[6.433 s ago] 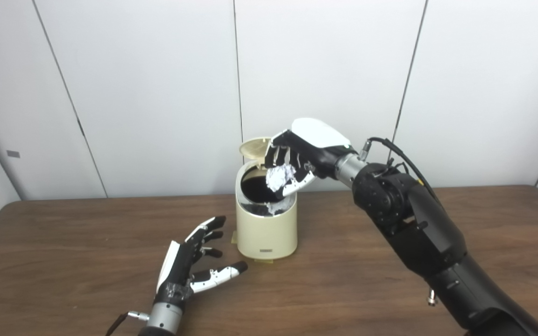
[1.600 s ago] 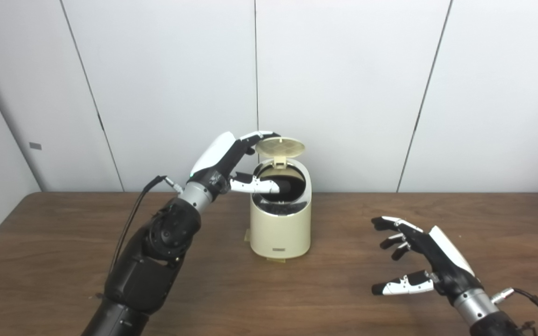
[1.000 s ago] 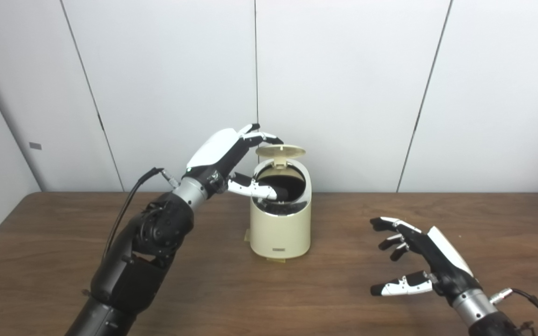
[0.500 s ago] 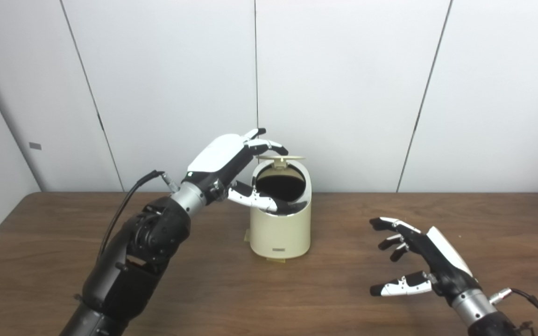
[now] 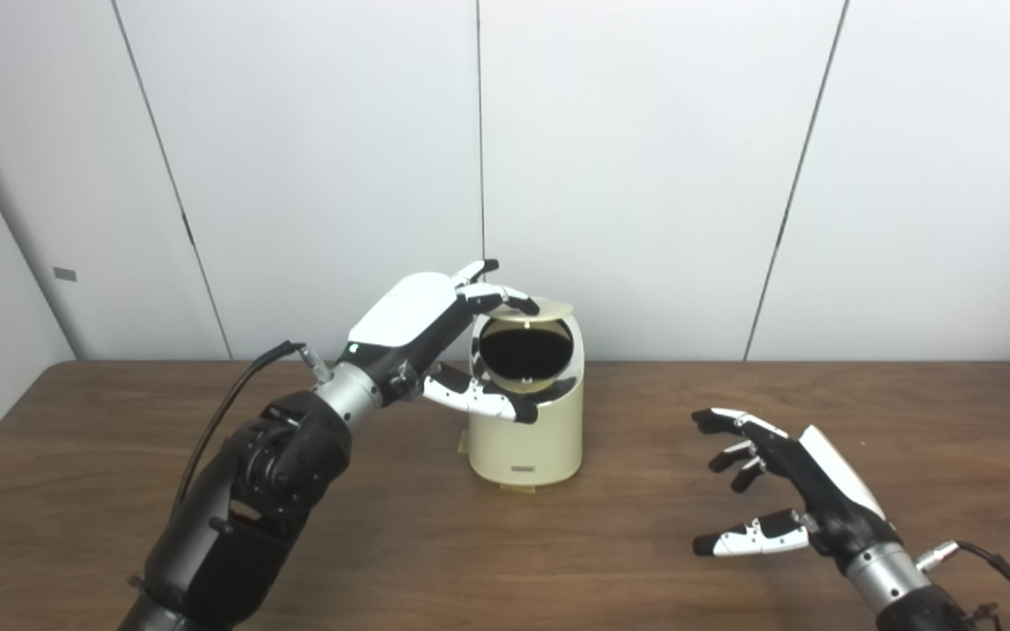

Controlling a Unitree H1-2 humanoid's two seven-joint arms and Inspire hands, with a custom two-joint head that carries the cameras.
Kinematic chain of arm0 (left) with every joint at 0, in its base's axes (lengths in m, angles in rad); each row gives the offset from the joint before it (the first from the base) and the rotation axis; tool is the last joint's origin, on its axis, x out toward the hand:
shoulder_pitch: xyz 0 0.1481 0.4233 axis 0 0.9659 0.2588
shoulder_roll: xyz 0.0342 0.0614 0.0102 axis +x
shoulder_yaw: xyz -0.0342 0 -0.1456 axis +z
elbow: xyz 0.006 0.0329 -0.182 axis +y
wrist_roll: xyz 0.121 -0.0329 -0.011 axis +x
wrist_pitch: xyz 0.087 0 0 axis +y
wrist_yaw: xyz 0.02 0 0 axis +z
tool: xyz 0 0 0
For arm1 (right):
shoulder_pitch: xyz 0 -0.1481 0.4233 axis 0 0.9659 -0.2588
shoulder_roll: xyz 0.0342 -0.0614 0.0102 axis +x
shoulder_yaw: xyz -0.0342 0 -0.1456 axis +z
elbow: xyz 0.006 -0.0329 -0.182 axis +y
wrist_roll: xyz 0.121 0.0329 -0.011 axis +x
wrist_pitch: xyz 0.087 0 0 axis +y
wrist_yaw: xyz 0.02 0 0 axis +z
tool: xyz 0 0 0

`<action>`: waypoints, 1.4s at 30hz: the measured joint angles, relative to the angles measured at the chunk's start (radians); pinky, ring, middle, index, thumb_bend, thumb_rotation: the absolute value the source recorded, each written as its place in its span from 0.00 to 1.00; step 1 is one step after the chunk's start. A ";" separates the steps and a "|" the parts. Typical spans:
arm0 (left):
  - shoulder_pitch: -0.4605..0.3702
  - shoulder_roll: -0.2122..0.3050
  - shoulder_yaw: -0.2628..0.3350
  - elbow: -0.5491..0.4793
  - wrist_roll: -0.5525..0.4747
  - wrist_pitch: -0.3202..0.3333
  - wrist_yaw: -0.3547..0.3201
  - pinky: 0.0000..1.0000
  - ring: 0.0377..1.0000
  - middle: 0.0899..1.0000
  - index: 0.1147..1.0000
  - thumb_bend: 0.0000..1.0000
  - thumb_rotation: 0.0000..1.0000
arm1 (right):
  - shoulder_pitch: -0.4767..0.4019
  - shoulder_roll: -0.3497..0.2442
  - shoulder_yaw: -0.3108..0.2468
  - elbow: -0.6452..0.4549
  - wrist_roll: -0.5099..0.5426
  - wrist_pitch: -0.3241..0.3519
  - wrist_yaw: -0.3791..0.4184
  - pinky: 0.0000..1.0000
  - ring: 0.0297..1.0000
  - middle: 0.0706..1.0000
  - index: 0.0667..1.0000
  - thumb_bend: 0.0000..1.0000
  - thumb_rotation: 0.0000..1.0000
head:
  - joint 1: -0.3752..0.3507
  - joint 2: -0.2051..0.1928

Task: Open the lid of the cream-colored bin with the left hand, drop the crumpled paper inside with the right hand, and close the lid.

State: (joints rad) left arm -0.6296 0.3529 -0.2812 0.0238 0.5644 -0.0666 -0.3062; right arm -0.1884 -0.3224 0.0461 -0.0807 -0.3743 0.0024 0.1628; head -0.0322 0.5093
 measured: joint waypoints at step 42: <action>0.040 0.020 -0.052 -0.034 0.114 -0.028 -0.059 0.98 0.96 0.74 0.74 1.00 0.44 | 0.009 0.002 0.003 0.000 0.010 0.002 0.000 0.52 0.64 0.78 0.80 0.81 0.06 | -0.009 0.018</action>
State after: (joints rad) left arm -0.5899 0.3731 -0.3329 -0.0101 0.6780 -0.0946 -0.3654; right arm -0.1798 -0.3201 0.0488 -0.0810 -0.3643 0.0044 0.1629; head -0.0414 0.5277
